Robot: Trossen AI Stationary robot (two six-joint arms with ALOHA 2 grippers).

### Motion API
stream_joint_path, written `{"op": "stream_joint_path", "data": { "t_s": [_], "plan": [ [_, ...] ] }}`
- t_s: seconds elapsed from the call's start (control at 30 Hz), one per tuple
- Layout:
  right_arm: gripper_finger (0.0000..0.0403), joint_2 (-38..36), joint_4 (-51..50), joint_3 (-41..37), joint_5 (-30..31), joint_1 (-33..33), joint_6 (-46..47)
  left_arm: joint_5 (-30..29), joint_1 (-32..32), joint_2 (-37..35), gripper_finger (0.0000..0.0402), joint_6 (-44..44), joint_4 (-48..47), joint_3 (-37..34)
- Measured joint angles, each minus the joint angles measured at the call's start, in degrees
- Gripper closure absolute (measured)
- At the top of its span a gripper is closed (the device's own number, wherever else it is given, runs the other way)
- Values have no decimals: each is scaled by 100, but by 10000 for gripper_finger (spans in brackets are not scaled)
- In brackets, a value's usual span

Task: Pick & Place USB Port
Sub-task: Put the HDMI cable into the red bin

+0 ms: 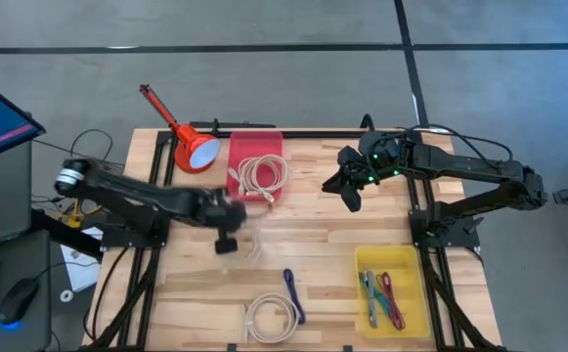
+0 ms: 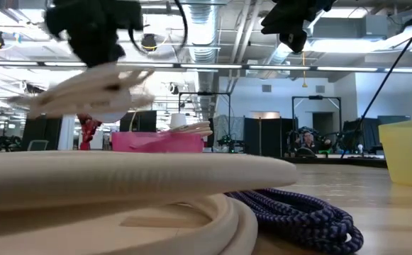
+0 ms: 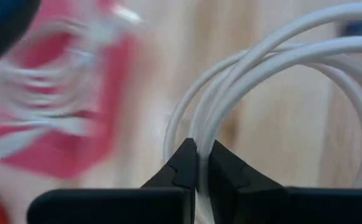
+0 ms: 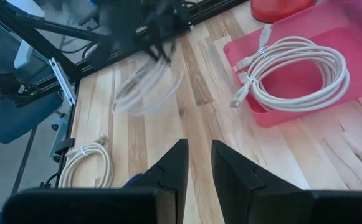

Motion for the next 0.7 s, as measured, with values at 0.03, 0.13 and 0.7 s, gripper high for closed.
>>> {"op": "stream_joint_path", "data": {
  "t_s": [0.03, 0.13, 0.7],
  "plan": [
    [340, 0, 0, 0, 0, 2, 0, -169, 102, -217, 386, -95, 29, 0],
    [340, 0, 2, -1, 0, 2, 0, -721, 372, -846, 386, -224, 288, 0],
    [340, 0, 7, -1, 326, -2, -2, -1345, 2065, -1703, 386, 1305, 3886, 11]
  ]
}}
